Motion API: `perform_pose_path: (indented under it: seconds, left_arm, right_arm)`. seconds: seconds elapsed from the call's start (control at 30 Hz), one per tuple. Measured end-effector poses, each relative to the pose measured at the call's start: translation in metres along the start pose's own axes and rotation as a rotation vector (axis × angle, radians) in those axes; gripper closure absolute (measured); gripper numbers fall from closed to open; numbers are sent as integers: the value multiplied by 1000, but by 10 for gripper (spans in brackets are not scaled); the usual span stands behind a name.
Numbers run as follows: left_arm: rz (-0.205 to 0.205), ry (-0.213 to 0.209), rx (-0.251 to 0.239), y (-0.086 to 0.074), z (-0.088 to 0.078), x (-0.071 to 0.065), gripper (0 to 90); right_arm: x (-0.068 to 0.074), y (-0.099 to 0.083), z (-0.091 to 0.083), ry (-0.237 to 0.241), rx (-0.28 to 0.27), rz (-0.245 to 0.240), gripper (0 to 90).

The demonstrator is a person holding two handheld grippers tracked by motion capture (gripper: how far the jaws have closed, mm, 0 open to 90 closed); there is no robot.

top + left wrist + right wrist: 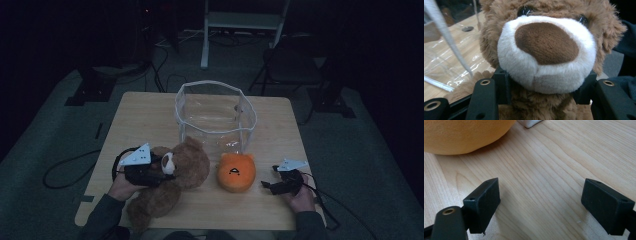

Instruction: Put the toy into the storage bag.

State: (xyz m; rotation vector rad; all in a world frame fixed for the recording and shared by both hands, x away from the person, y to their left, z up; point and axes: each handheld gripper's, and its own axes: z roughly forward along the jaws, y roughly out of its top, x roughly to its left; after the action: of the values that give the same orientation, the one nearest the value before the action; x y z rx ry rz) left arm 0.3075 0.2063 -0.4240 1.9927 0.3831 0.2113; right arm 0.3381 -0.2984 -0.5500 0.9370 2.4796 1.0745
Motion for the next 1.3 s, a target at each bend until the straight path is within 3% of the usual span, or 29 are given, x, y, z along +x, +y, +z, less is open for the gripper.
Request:
perform_pose_path:
  seconds: [0.6,1.3]
  left_arm:
    - [-37,55,-109,8,-24,9,454]
    - [-41,90,-186,29,-38,16,454]
  right_arm:
    - [0,0,0,0,-1,2,146]
    - [0,0,0,0,0,2,146]
